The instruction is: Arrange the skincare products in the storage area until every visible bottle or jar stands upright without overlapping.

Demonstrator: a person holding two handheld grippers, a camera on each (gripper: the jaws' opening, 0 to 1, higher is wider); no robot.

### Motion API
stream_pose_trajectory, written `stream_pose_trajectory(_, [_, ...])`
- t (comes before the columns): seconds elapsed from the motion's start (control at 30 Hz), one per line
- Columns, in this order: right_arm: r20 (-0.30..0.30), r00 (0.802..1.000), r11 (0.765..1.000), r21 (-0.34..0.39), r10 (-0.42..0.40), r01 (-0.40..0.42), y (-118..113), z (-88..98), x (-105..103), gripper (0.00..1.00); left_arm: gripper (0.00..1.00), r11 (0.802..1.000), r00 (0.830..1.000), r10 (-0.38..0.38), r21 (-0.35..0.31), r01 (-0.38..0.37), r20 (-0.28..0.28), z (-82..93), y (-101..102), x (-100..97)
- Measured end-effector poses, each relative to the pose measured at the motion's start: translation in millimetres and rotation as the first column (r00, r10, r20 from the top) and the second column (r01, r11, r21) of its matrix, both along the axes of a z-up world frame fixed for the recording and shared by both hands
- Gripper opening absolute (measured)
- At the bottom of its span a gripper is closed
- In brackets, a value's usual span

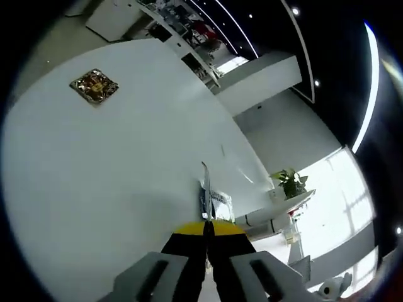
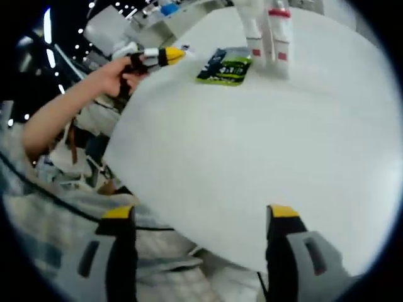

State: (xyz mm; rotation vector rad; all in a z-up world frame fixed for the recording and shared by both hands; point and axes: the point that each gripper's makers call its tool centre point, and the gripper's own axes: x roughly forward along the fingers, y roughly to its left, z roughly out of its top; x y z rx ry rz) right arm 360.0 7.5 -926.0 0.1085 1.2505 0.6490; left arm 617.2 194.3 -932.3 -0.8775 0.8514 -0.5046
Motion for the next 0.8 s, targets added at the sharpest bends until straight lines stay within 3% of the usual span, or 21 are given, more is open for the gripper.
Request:
stream_pose_trajectory(0.2, [0.007,1.0,1.0,0.002,0.002,-0.002,2.0,3.0,4.5,0.83,0.01,0.999,1.0,-0.017,0.033,0.018,-0.027,-15.0,3.7,0.8])
stream_pose_trajectory(0.37, [0.041,0.996,0.996,0.039,-0.081,0.08,1.5,8.6,14.8,0.83,0.02,0.99,0.995,-0.082,0.107,0.088,-0.054,-28.7,7.0,-3.4])
stream_pose_trajectory(0.53, [0.043,0.991,0.991,0.035,-0.131,0.129,-11.4,4.3,2.1,0.81,0.02,0.988,0.993,-0.103,0.105,0.109,-0.062,-30.2,1.4,1.8])
stream_pose_trajectory(0.7, [0.036,0.983,0.984,0.035,-0.178,0.177,-22.6,4.5,-13.2,0.81,0.03,0.973,0.987,-0.142,0.173,0.153,-0.075,-40.1,-7.1,9.9])
stream_pose_trajectory(0.73, [0.031,0.981,0.981,0.032,-0.191,0.19,-26.1,3.6,-16.9,0.81,0.03,0.968,0.985,-0.164,0.184,0.171,-0.057,-38.9,-8.8,12.4])
stream_pose_trajectory(0.8, [0.026,0.978,0.978,0.03,-0.206,0.205,-30.0,2.0,-21.4,0.81,0.03,0.97,0.988,-0.141,0.192,0.15,-0.064,-37.5,-6.6,16.6])
